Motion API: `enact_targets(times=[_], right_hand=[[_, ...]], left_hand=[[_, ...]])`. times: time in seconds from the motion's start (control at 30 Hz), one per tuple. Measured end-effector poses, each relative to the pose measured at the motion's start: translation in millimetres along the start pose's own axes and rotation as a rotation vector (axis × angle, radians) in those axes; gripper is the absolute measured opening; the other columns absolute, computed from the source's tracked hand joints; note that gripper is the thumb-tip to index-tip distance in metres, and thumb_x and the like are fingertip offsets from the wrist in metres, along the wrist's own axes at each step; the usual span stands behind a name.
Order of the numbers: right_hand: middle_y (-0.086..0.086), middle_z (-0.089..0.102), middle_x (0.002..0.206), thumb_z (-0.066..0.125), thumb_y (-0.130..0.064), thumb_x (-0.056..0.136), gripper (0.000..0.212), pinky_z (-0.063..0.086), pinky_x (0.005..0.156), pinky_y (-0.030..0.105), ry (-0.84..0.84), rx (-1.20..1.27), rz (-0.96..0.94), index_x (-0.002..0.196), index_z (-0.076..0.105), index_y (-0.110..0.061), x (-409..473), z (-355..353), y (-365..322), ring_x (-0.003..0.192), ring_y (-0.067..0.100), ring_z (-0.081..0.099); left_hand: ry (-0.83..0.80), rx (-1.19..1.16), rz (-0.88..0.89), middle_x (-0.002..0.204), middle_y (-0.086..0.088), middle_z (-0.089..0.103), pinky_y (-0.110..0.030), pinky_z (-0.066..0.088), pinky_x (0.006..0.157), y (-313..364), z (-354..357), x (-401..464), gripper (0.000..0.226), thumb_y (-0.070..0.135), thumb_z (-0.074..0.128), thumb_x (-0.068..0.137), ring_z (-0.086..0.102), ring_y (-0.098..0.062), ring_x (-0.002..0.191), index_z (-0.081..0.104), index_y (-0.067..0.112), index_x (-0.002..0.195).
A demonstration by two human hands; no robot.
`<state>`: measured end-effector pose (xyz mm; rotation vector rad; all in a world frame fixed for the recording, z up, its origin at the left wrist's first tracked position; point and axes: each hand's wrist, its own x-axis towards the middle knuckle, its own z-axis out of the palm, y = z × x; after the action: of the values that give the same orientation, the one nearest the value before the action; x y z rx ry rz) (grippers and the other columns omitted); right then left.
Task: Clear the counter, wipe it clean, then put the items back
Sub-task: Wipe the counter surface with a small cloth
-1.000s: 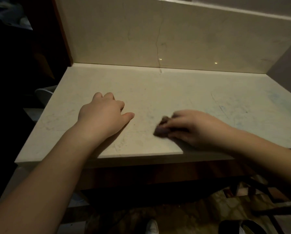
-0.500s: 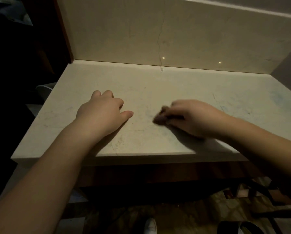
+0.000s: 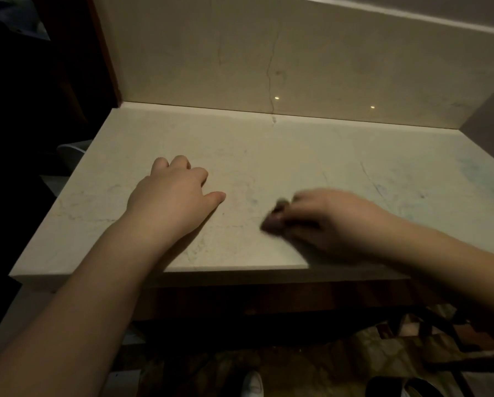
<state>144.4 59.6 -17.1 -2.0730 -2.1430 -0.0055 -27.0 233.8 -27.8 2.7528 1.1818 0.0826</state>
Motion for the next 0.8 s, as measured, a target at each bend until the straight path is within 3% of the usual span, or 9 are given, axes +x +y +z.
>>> enact_targets(times=[0.13,0.23,0.3,0.37,0.47,0.57,0.73,0.8], right_hand=[[-0.009,0.062,0.092,0.052,-0.045,0.089,0.024,0.039,0.061,0.022,-0.047,0.078,-0.073,0.107,0.066,-0.036,-29,-3,-12,0.078,0.010,0.058],[-0.004,0.063,0.101,0.051,-0.044,0.093,0.026,0.040,0.070,0.028,0.062,0.014,0.119,0.115,0.064,-0.040,23,1,30,0.090,0.016,0.058],[0.001,0.062,0.111,0.052,-0.038,0.095,0.029,0.041,0.078,0.032,0.039,-0.069,0.309,0.120,0.063,-0.030,64,0,66,0.102,0.025,0.057],[0.003,0.062,0.114,0.053,-0.035,0.095,0.029,0.039,0.078,0.030,0.042,-0.071,0.347,0.121,0.063,-0.026,82,1,76,0.105,0.027,0.056],[-0.005,0.060,0.104,0.055,-0.037,0.093,0.030,0.037,0.074,0.027,0.011,0.008,0.157,0.121,0.063,-0.031,61,3,48,0.091,0.015,0.053],[-0.008,0.061,0.101,0.053,-0.042,0.090,0.032,0.046,0.070,0.030,-0.066,0.082,-0.047,0.117,0.065,-0.031,29,-3,26,0.085,0.012,0.053],[-0.006,0.064,0.115,0.055,-0.046,0.092,0.027,0.037,0.076,0.026,0.007,-0.028,0.291,0.115,0.065,-0.036,95,-5,113,0.104,0.020,0.057],[-0.002,0.065,0.115,0.053,-0.045,0.093,0.026,0.042,0.077,0.029,0.005,-0.038,0.382,0.113,0.065,-0.033,124,-3,140,0.105,0.025,0.058]], left_hand=[[0.002,-0.030,-0.007,0.131,0.001,0.044,-0.039,0.040,0.082,0,0,-1,0.049,0.059,0.042,0.092,0.034,-0.022,0.123,0.053,0.027,0.128],[-0.007,-0.038,-0.025,0.132,0.001,0.043,-0.040,0.042,0.086,2,-2,0,0.049,0.059,0.044,0.091,0.034,-0.022,0.124,0.053,0.027,0.128],[-0.021,-0.050,-0.038,0.132,0.001,0.043,-0.040,0.042,0.088,5,-4,1,0.048,0.058,0.046,0.091,0.033,-0.022,0.124,0.053,0.027,0.127],[-0.024,-0.074,-0.039,0.131,0.003,0.043,-0.039,0.042,0.087,8,-5,1,0.045,0.056,0.049,0.090,0.033,-0.020,0.123,0.053,0.028,0.124],[-0.019,-0.105,-0.003,0.127,0.005,0.045,-0.036,0.044,0.085,15,-5,-1,0.039,0.056,0.053,0.087,0.036,-0.017,0.117,0.054,0.030,0.115],[-0.038,-0.101,0.024,0.132,0.006,0.043,-0.036,0.042,0.088,21,-3,-3,0.046,0.058,0.051,0.088,0.035,-0.017,0.122,0.051,0.032,0.126],[-0.051,-0.094,0.030,0.139,0.006,0.038,-0.038,0.039,0.096,32,-6,-2,0.052,0.059,0.051,0.087,0.029,-0.018,0.128,0.048,0.032,0.131],[-0.087,-0.098,0.041,0.141,0.006,0.035,-0.038,0.038,0.098,36,-7,-1,0.055,0.060,0.052,0.086,0.028,-0.018,0.130,0.047,0.033,0.132]])
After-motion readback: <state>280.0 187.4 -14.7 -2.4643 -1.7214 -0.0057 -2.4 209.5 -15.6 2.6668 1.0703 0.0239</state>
